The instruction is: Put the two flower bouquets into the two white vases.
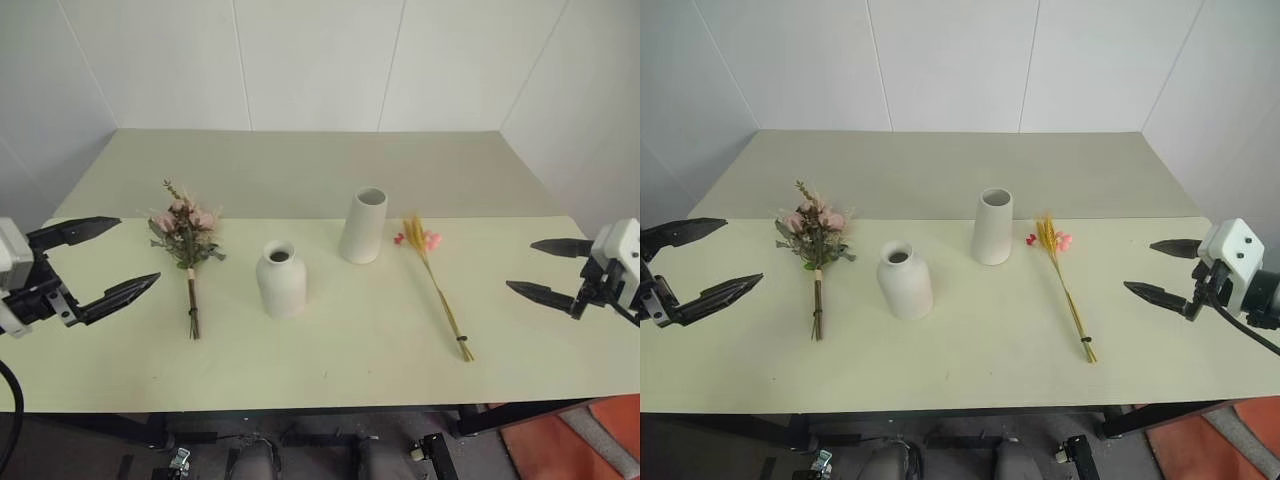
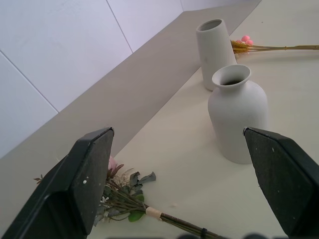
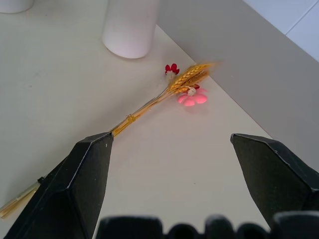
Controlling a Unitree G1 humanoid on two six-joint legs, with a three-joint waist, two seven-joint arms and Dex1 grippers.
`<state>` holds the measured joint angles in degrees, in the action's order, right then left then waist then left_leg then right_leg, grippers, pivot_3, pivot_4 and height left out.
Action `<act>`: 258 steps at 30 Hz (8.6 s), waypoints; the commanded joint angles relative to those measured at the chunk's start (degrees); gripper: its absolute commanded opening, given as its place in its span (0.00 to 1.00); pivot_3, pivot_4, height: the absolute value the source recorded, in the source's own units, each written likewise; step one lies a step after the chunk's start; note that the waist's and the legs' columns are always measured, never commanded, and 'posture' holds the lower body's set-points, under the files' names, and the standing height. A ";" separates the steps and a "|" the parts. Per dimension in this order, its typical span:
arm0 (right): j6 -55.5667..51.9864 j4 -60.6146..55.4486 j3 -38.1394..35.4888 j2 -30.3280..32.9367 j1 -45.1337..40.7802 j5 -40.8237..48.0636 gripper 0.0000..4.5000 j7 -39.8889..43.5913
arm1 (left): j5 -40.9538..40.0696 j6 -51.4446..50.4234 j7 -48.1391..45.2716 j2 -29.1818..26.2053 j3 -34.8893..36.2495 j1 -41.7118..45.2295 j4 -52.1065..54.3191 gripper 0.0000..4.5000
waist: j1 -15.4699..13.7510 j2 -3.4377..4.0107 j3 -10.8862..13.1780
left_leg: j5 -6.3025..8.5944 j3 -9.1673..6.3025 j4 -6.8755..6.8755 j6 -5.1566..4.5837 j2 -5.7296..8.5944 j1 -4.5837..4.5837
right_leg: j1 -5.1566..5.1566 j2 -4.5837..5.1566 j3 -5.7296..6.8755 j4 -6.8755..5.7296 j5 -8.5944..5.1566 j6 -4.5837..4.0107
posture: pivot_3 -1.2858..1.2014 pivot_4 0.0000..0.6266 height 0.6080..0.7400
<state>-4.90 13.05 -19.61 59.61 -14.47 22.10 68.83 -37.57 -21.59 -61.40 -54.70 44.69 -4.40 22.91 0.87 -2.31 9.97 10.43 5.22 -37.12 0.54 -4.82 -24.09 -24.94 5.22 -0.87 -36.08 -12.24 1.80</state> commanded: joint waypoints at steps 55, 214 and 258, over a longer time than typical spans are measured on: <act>-55.49 16.56 38.26 -20.18 -41.16 -15.28 0.40 -21.88 | -2.74 0.09 5.35 4.94 -3.37 -4.32 8.79 1.00 | 0.50 -0.02 -0.06 | 0.00 -0.04 0.00 -0.01 0.00 -0.24 | -0.23 -0.06 -0.02 0.00 0.38 -0.18 | 0.52 0.24 1.00; -12.21 -17.86 -9.01 -2.71 2.06 7.30 1.00 -3.28 | -16.05 -13.30 16.69 31.81 -18.45 50.72 -23.70 0.02 | -0.50 -0.34 0.14 | -0.09 -0.69 -0.23 0.12 0.40 0.05 | 0.64 0.06 0.13 0.23 0.30 0.42 | 0.52 0.24 1.00; -10.65 -19.78 -7.69 -3.49 4.98 4.47 1.00 -8.63 | -6.60 -5.94 -3.48 27.80 -32.57 42.49 -27.99 0.54 | -0.10 -0.33 0.14 | -0.08 -0.73 -0.21 0.10 0.40 0.10 | 0.65 0.06 0.12 0.25 0.26 0.47 | 0.52 0.24 1.00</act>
<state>-16.91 -5.34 -26.07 55.78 -8.43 26.09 60.74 -43.84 -28.57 -63.64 -25.92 12.01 38.06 -8.14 0.77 -2.64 10.11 10.35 4.49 -37.33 0.63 -4.42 -23.99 -24.29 5.28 -0.76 -35.83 -11.99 2.27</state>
